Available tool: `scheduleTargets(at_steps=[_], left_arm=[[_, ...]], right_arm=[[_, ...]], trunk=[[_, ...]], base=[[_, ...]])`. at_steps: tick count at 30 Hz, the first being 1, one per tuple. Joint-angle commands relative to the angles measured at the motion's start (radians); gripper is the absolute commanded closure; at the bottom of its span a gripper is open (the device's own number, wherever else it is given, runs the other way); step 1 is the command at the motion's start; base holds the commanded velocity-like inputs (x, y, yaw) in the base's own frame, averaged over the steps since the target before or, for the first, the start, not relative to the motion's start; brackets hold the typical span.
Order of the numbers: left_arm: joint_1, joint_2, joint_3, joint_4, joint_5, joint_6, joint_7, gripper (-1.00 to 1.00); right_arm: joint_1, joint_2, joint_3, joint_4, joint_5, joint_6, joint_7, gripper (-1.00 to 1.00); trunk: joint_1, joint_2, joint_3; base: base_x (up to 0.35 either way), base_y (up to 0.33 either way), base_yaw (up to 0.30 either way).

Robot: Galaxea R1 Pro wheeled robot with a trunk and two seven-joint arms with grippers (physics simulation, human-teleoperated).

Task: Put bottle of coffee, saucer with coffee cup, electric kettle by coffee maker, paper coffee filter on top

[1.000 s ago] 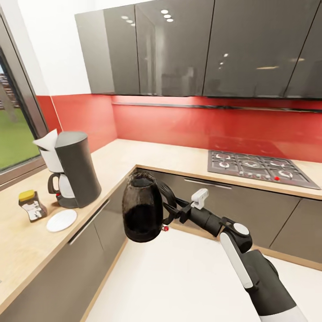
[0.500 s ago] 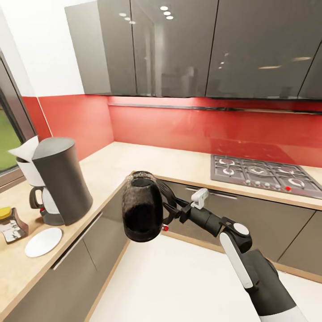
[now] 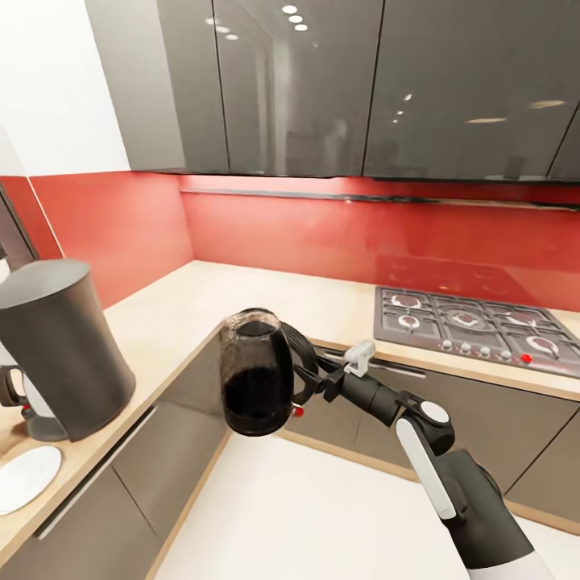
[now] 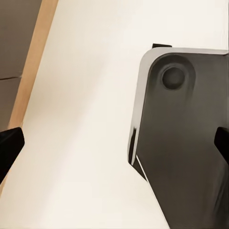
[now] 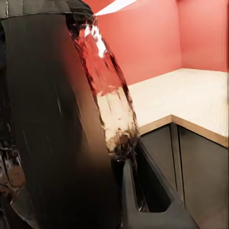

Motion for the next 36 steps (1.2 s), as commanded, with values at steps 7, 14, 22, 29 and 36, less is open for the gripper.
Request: scheduleTargets(at_steps=[7, 14, 22, 29, 36], left_arm=[[-0.001, -0.003, -0.01, 0.001, 0.007, -0.003, 0.003, -1.0], [-0.001, -0.003, -0.008, 0.001, 0.007, -0.003, 0.003, -1.0], [-0.001, -0.002, -0.007, 0.001, 0.01, -0.003, 0.003, -1.0], [-0.001, -0.002, -0.007, 0.001, 0.013, -0.003, 0.002, -1.0], [-0.001, -0.002, -0.006, 0.001, 0.013, -0.003, 0.002, -1.0]], right_arm=[[-0.001, 0.0, 0.002, -0.001, -0.016, 0.005, -0.001, 1.0], [-0.001, 0.0, 0.002, -0.001, -0.015, 0.006, -0.001, 1.0], [-0.001, 0.0, 0.002, -0.001, -0.014, 0.006, -0.001, 1.0], [-0.001, 0.001, 0.002, -0.001, -0.015, 0.009, -0.001, 1.0], [-0.001, 0.001, 0.002, -0.001, -0.016, 0.009, -0.001, 1.0]], trunk=[[0.001, -0.002, -0.002], [0.001, -0.002, -0.002], [0.001, -0.002, 0.002], [0.001, -0.002, 0.003], [0.001, -0.002, 0.003]], base=[[0.271, -0.175, 0.0], [0.186, -0.227, 0.044], [0.169, -0.237, 0.242], [0.168, -0.238, 0.273], [0.176, -0.234, 0.277]])
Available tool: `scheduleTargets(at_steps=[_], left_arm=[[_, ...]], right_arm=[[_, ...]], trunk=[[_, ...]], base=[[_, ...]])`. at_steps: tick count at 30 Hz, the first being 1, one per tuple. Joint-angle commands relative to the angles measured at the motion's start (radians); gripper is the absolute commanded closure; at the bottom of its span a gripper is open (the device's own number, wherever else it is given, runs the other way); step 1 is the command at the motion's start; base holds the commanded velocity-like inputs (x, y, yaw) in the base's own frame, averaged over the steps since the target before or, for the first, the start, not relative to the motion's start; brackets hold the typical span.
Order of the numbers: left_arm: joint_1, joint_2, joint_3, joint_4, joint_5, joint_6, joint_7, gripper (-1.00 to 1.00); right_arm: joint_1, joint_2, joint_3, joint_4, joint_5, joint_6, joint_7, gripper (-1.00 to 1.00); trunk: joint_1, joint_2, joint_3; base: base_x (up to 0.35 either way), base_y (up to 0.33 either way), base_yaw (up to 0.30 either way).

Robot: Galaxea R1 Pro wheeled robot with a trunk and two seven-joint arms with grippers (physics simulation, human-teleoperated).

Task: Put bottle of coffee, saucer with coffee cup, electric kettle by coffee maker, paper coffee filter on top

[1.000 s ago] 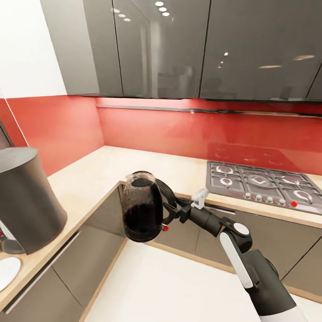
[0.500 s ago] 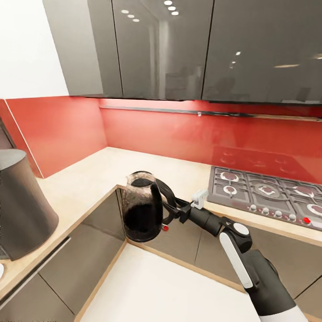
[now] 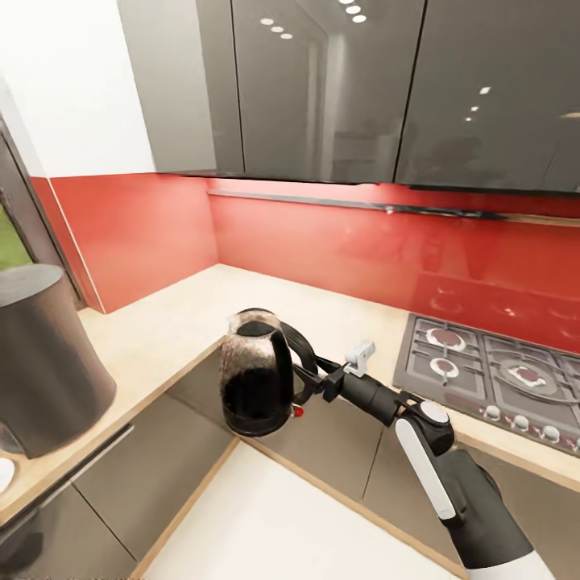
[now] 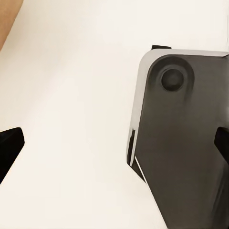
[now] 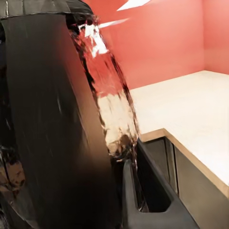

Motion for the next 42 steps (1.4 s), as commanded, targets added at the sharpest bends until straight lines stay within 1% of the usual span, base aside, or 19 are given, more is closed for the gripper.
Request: scheduleTargets(at_steps=[1, 13, 42], left_arm=[[-0.001, 0.0, -0.006, 0.001, 0.008, -0.004, 0.002, -1.0], [-0.001, -0.002, -0.007, 0.001, 0.007, -0.004, 0.002, -1.0], [-0.001, -0.002, -0.009, 0.001, 0.006, -0.004, 0.002, -1.0]], right_arm=[[-0.001, -0.001, 0.0, -0.002, -0.016, 0.009, -0.001, 1.0], [-0.001, -0.001, 0.0, 0.0, -0.016, 0.009, -0.001, 1.0], [-0.001, -0.001, 0.0, 0.0, -0.015, 0.009, -0.001, 1.0]], trunk=[[0.001, -0.002, -0.002], [0.001, -0.002, -0.002], [0.001, -0.002, -0.002]], base=[[0.179, -0.233, 0.277], [0.175, -0.2, 0.277], [0.006, -0.005, 0.277]])
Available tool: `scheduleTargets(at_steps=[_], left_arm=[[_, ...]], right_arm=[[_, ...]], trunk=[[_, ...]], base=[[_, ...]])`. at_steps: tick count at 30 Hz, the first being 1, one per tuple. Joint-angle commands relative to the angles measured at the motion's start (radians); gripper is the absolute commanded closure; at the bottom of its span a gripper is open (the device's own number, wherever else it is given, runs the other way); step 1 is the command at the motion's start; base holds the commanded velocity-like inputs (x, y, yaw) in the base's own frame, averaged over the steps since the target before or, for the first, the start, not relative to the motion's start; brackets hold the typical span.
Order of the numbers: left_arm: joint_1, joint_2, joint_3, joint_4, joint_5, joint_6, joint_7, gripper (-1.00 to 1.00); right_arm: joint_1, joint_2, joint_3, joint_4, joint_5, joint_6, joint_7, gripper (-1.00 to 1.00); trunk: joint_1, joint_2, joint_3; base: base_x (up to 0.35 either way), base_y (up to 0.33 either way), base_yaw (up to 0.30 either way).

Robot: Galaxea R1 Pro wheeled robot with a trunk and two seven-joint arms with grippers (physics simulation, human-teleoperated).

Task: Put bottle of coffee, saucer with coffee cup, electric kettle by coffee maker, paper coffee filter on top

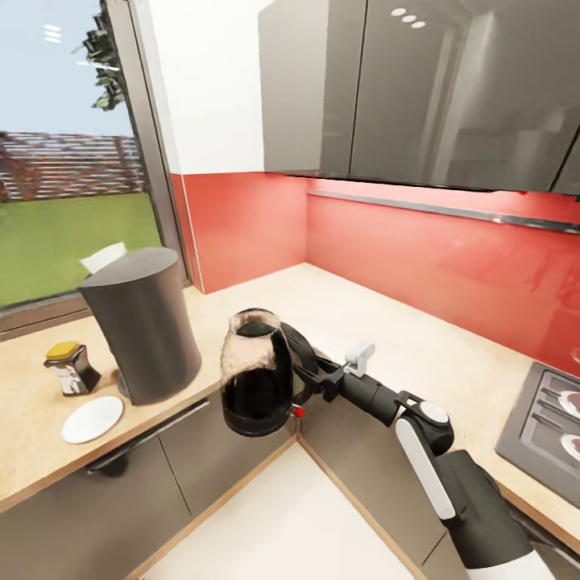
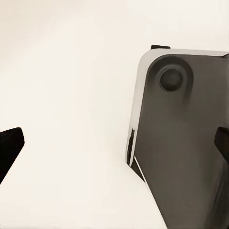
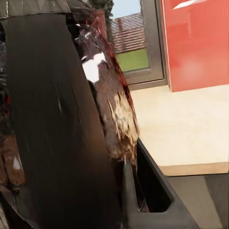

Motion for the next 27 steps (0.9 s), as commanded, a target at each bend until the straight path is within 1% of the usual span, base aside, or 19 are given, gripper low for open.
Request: scheduleTargets(at_steps=[1, 6, 16, 19, 24, 25, 27], left_arm=[[-0.001, 0.0, -0.007, 0.001, 0.008, -0.003, 0.002, -1.0], [-0.001, 0.0, -0.007, 0.001, 0.006, -0.003, 0.002, -1.0], [-0.001, -0.002, -0.005, 0.001, 0.006, -0.003, 0.002, -1.0], [-0.001, -0.002, -0.005, 0.001, 0.006, -0.003, 0.002, -1.0], [-0.001, -0.002, -0.005, 0.001, 0.008, -0.003, 0.003, -1.0], [-0.001, -0.002, -0.006, 0.001, 0.008, -0.003, 0.003, -1.0], [-0.001, 0.0, -0.006, 0.002, 0.008, -0.003, 0.003, -1.0]], right_arm=[[-0.001, -0.001, 0.0, -0.002, -0.016, 0.01, -0.001, 1.0], [-0.001, -0.001, 0.0, -0.002, -0.016, 0.01, -0.001, 1.0], [-0.001, -0.001, 0.0, -0.001, -0.014, 0.009, -0.001, 1.0], [-0.001, -0.001, 0.0, 0.004, -0.013, 0.008, -0.002, 1.0], [-0.001, 0.004, 0.002, 0.025, -0.006, 0.007, -0.006, 1.0], [-0.001, 0.006, 0.002, 0.031, -0.005, 0.006, -0.015, 1.0], [-0.001, 0.008, 0.0, 0.037, -0.004, 0.005, -0.072, 1.0]], trunk=[[0.001, -0.002, -0.002], [0.001, -0.002, -0.002], [0.001, -0.002, -0.002], [0.001, -0.002, -0.002], [0.001, -0.002, -0.002], [0.001, -0.002, -0.002], [0.001, -0.002, -0.002]], base=[[0.0, 0.0, 0.277], [0.082, -0.041, 0.277], [0.229, -0.16, 0.275], [0.241, -0.172, 0.139], [0.199, -0.136, 0.029], [0.056, -0.035, 0.005], [0.024, -0.015, 0.002]])
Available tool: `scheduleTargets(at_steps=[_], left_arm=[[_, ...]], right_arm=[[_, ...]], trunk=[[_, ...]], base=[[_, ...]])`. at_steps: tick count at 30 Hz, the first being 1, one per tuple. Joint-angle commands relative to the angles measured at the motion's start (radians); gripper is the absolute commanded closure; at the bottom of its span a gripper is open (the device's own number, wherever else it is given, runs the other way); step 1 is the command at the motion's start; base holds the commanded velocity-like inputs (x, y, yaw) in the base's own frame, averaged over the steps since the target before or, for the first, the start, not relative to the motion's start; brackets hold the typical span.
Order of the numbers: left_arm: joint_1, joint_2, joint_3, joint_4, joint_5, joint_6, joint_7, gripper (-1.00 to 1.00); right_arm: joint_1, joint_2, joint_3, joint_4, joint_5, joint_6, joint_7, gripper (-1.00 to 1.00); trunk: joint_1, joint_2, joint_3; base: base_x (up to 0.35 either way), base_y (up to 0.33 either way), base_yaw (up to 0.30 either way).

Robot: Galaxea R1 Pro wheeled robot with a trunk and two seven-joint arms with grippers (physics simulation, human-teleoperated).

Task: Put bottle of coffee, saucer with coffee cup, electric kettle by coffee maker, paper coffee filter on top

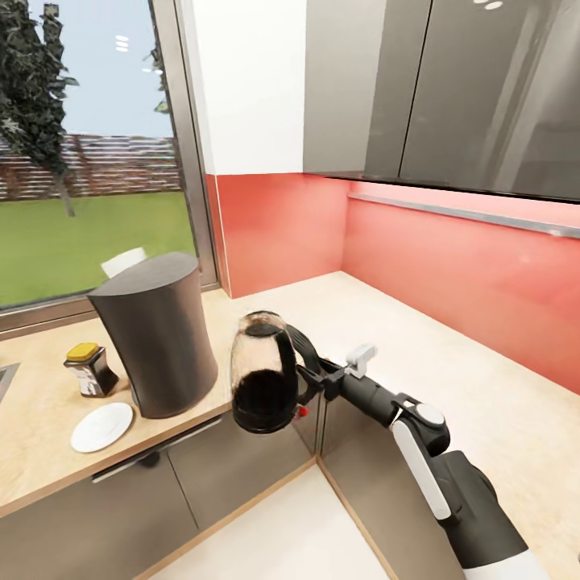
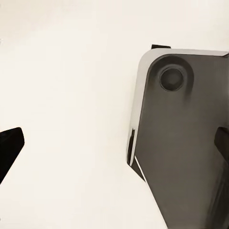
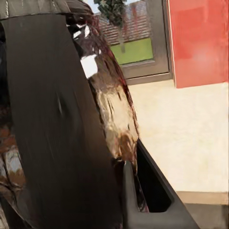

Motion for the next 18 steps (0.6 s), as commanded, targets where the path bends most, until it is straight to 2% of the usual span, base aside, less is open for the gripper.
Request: scheduleTargets(at_steps=[1, 4, 5, 8, 11, 12, 13, 16, 18], left_arm=[[-0.001, 0.001, -0.007, 0.001, 0.008, -0.003, 0.002, -1.0], [-0.001, 0.003, -0.006, 0.001, 0.009, -0.002, 0.002, -1.0], [-0.001, 0.003, -0.006, 0.002, 0.009, -0.002, 0.002, -1.0], [-0.001, 0.004, -0.006, 0.003, 0.009, -0.002, 0.002, -1.0], [-0.001, 0.003, -0.006, 0.006, 0.009, -0.002, 0.002, -1.0], [-0.001, 0.002, -0.006, 0.008, 0.009, -0.001, 0.002, -1.0], [0.001, 0.003, -0.006, 0.013, 0.008, 0.001, 0.002, -1.0], [0.003, 0.004, -0.007, 0.022, 0.008, 0.008, 0.004, -1.0], [0.004, 0.003, -0.007, 0.041, 0.008, 0.01, 0.005, -1.0]], right_arm=[[-0.001, 0.0, 0.001, -0.001, -0.021, 0.011, -0.042, 1.0], [-0.001, 0.001, 0.005, -0.001, -0.024, -0.006, -0.237, 1.0], [-0.001, 0.004, 0.007, 0.001, -0.025, -0.037, -0.302, 1.0], [-0.001, 0.029, 0.012, 0.005, -0.023, -0.105, -0.39, 1.0], [-0.001, 0.055, 0.021, 0.006, -0.019, -0.122, -0.454, 1.0], [-0.001, 0.062, 0.047, 0.006, -0.019, -0.125, -0.48, 1.0], [-0.001, 0.065, 0.115, 0.003, -0.018, -0.127, -0.502, 1.0], [-0.001, 0.067, 0.161, 0.002, -0.01, -0.128, -0.511, 1.0], [-0.001, 0.068, 0.17, 0.001, 0.022, -0.13, -0.515, 1.0]], trunk=[[0.001, -0.002, -0.002], [0.001, -0.002, -0.002], [0.001, -0.002, -0.002], [0.001, -0.002, -0.002], [0.001, -0.002, -0.002], [0.001, -0.002, -0.002], [0.001, -0.002, -0.002], [0.001, -0.002, -0.002], [0.001, -0.002, -0.002]], base=[[0.012, -0.007, 0.001], [0.004, -0.003, 0.0], [0.001, -0.001, 0.0], [0.0, 0.0, 0.0], [0.0, 0.0, 0.0], [0.0, 0.0, 0.0], [0.0, 0.0, 0.0], [0.0, 0.0, 0.0], [0.0, 0.0, 0.0]])
